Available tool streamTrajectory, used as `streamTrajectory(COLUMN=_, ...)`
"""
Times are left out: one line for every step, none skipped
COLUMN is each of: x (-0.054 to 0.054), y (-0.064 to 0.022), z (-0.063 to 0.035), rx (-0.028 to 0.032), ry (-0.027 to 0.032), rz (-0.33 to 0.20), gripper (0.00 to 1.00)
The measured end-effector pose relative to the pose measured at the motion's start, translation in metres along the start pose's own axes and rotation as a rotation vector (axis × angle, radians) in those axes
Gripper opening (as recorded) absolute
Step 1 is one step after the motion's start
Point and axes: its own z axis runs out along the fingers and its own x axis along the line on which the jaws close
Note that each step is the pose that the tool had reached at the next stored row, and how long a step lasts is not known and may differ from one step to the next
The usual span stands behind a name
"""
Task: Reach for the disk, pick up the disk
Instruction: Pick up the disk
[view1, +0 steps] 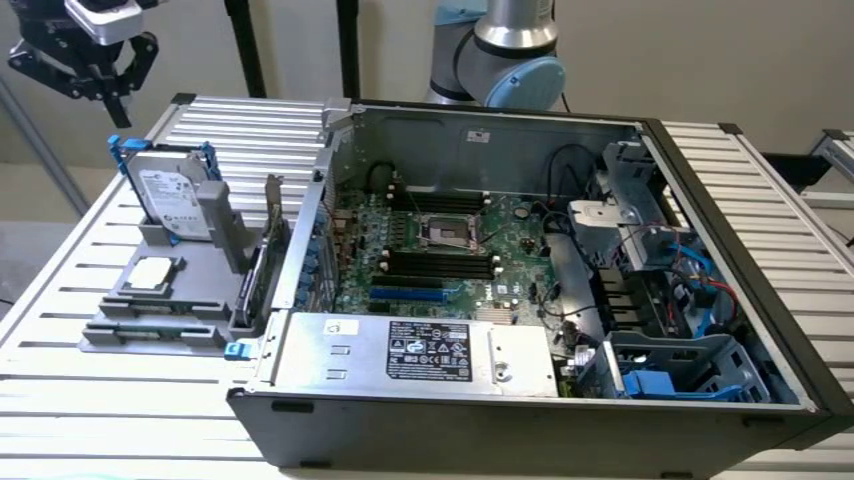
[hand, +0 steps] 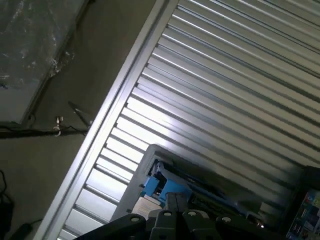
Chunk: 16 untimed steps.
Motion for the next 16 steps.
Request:
streamTrajectory(x=0.0000, y=0.0000, z=0.0001, rx=0.0001, ry=0.0005, rz=-0.018, gripper=0.11)
streamTrajectory(x=0.0000, y=0.0000, z=0.0000, rx=0.0001, ry=0.0013, rz=-0.035, gripper=0.11)
streamTrajectory(x=0.0000, y=0.0000, z=0.0000, rx=0.0001, ry=0.0019, rz=-0.054, gripper=0.11)
streamTrajectory(x=0.0000, y=0.0000, z=0.0001, rx=0.0001, ry=0.0026, rz=-0.073, gripper=0.11)
streamTrajectory(x=0.0000, y=0.0000, z=0.0000, rx=0.0001, ry=0.0033, rz=-0.090, gripper=0.11)
streamTrajectory(x=0.0000, y=0.0000, z=0.0000, rx=0.0001, ry=0.0040, rz=-0.110, gripper=0.11)
streamTrajectory(x=0.0000, y=-0.0001, z=0.0001, rx=0.0001, ry=0.0047, rz=-0.127, gripper=0.11)
streamTrajectory(x=0.0000, y=0.0000, z=0.0000, rx=0.0001, ry=0.0054, rz=-0.145, gripper=0.11)
streamTrajectory(x=0.0000, y=0.0000, z=0.0000, rx=0.0001, ry=0.0061, rz=-0.163, gripper=0.11)
streamTrajectory(x=0.0000, y=0.0000, z=0.0000, rx=0.0001, ry=0.0068, rz=-0.182, gripper=0.11)
streamTrajectory(x=0.0000, y=0.0000, z=0.0000, rx=0.0001, ry=0.0074, rz=-0.199, gripper=0.11)
streamTrajectory(x=0.0000, y=0.0000, z=0.0001, rx=0.0001, ry=0.0081, rz=-0.218, gripper=0.11)
streamTrajectory(x=0.0000, y=0.0000, z=0.0000, rx=0.0001, ry=0.0088, rz=-0.236, gripper=0.11)
streamTrajectory(x=0.0000, y=0.0000, z=0.0000, rx=0.0001, ry=0.0095, rz=-0.254, gripper=0.11)
streamTrajectory(x=0.0000, y=0.0000, z=0.0000, rx=0.0001, ry=0.0103, rz=-0.272, gripper=0.11)
streamTrajectory(x=0.0000, y=0.0000, z=0.0000, rx=0.0001, ry=0.0109, rz=-0.291, gripper=0.11)
